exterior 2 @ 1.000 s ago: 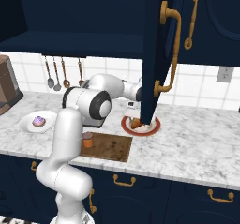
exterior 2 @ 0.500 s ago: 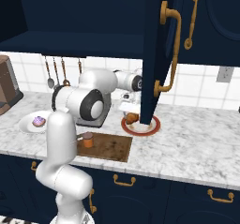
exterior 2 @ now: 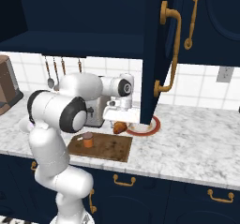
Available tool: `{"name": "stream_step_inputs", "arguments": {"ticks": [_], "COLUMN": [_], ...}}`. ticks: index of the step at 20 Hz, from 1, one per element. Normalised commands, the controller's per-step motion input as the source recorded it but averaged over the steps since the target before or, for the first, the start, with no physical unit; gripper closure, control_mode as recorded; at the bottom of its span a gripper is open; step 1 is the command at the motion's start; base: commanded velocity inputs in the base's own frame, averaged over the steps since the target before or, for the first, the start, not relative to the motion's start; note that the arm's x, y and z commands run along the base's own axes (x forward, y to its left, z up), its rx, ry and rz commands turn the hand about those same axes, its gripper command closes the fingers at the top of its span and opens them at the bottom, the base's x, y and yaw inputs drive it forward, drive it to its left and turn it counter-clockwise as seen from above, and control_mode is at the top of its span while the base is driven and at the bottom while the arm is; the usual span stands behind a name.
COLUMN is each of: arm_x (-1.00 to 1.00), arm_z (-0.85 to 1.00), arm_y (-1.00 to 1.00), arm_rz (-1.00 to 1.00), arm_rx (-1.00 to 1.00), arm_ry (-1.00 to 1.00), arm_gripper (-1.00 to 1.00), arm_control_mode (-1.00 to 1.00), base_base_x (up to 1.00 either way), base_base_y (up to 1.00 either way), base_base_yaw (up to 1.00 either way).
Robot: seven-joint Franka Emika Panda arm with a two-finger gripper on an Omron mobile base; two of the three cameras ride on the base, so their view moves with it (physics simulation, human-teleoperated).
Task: From the different types of pastries on the counter, select a croissant and place it on the cutting board. Then retrieve a jar of jam from the cabinet and place it alongside the croissant on the cutting board.
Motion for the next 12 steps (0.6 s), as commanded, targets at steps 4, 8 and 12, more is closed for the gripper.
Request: {"name": "stream_step_inputs", "arguments": {"ticks": [4, 8, 12], "arm_x": [-0.87, 0.32, 0.96], "arm_z": [-0.07, -0.30, -0.38], "arm_y": [0.31, 0.40, 0.09], "arm_rz": [0.01, 0.05, 0.19], "arm_rx": [0.02, 0.01, 0.01], "arm_ry": [-0.09, -0.04, 0.01], "arm_gripper": [1.00, 1.00, 1.00], "arm_control_mode": [-1.00, -1.00, -1.00], "base_base_x": [0.00, 0.00, 0.00], "base_base_y": [0.00, 0.00, 0.00], "base_base_yaw": [0.00, 0.00, 0.00]}}
